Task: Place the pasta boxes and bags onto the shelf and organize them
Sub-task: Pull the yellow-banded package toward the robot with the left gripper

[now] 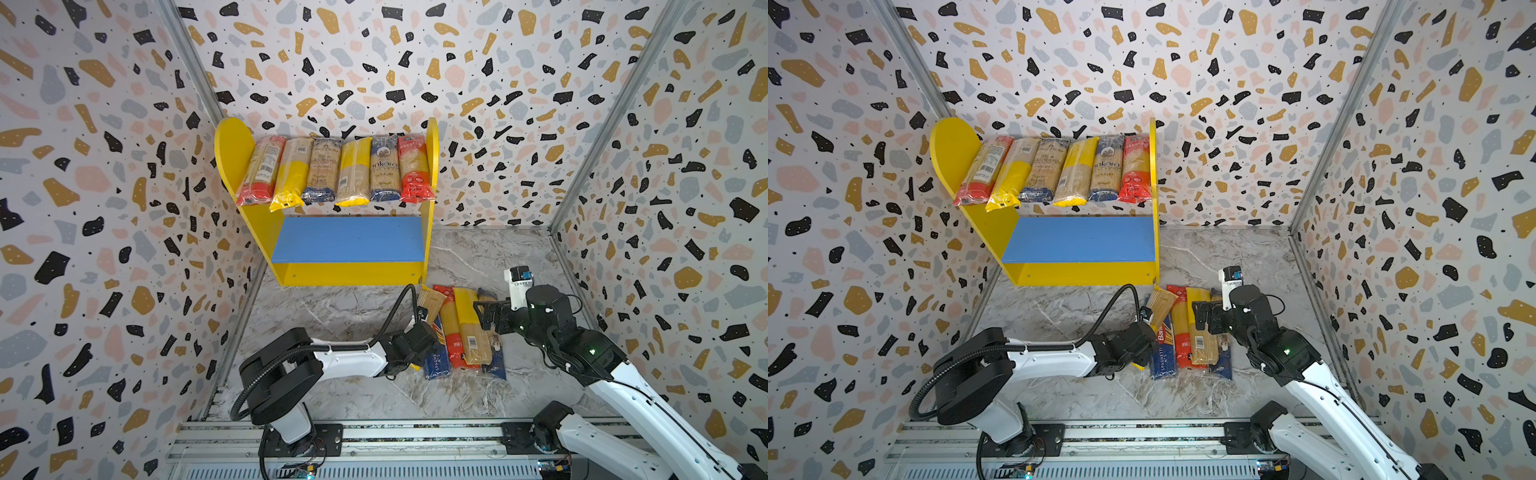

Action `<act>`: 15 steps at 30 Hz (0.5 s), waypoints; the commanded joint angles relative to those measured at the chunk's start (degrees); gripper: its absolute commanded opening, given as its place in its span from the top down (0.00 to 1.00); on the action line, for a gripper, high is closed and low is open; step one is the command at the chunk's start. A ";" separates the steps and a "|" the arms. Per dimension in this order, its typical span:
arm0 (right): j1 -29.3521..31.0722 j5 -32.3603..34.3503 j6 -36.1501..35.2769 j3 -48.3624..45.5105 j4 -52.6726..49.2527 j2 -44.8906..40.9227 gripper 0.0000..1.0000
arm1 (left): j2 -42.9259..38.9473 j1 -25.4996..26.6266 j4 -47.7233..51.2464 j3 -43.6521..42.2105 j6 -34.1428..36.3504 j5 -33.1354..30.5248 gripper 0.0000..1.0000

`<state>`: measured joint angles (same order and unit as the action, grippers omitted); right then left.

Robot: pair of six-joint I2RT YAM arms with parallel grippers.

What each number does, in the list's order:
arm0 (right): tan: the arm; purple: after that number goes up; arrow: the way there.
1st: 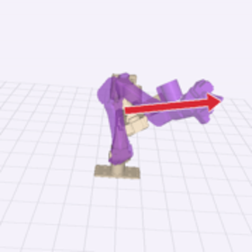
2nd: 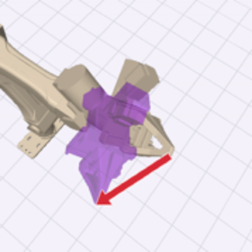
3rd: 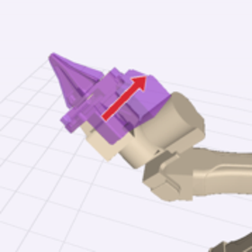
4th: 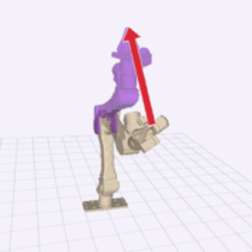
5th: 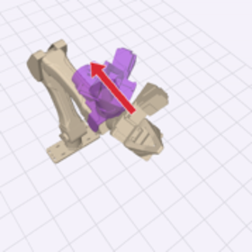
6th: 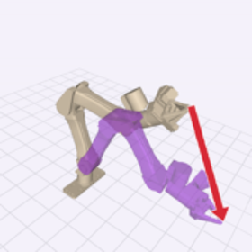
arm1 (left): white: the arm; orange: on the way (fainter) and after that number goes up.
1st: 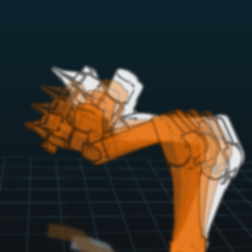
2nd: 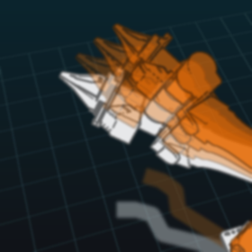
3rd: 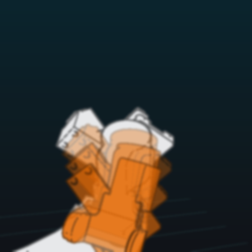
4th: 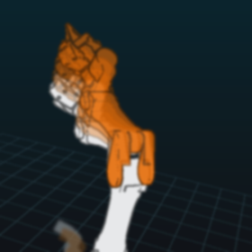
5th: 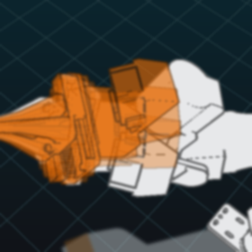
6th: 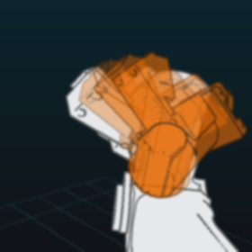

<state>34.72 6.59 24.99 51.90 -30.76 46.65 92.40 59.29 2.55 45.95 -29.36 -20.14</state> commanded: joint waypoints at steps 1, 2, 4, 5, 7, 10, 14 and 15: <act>-0.18 -0.77 -0.59 2.58 1.08 0.36 0.01 | -3.40 -0.70 -3.90 -0.45 2.19 -0.73 1.00; -0.14 -0.79 -0.69 2.71 1.14 0.63 0.01 | -3.96 -0.81 -4.17 -0.67 2.21 -0.78 1.00; -0.17 -0.79 -0.77 2.90 1.16 1.03 0.01 | -4.70 -1.30 -4.38 -1.12 2.06 -0.46 1.00; -0.16 -0.75 -0.85 3.01 1.25 1.22 0.01 | -5.14 -1.57 -4.24 -1.13 2.03 -0.26 1.00; -0.10 -0.70 -0.89 3.21 1.21 1.63 0.01 | -6.05 -1.89 -3.59 -1.17 2.21 0.24 1.00; -0.17 -0.70 -0.99 3.26 1.48 1.90 0.01 | -8.90 -2.04 -3.46 -1.88 2.86 0.82 1.00; -0.15 -1.03 -1.22 3.46 1.96 2.40 0.01 | -13.80 -2.26 -2.61 -2.96 3.26 0.96 1.00; -0.13 -1.13 -1.25 3.43 2.14 2.48 0.01 | -14.95 -2.27 -2.36 -3.11 3.26 0.98 1.00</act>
<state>34.72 5.69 24.36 52.84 -29.85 49.15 82.21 57.28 6.04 41.98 -27.53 -17.37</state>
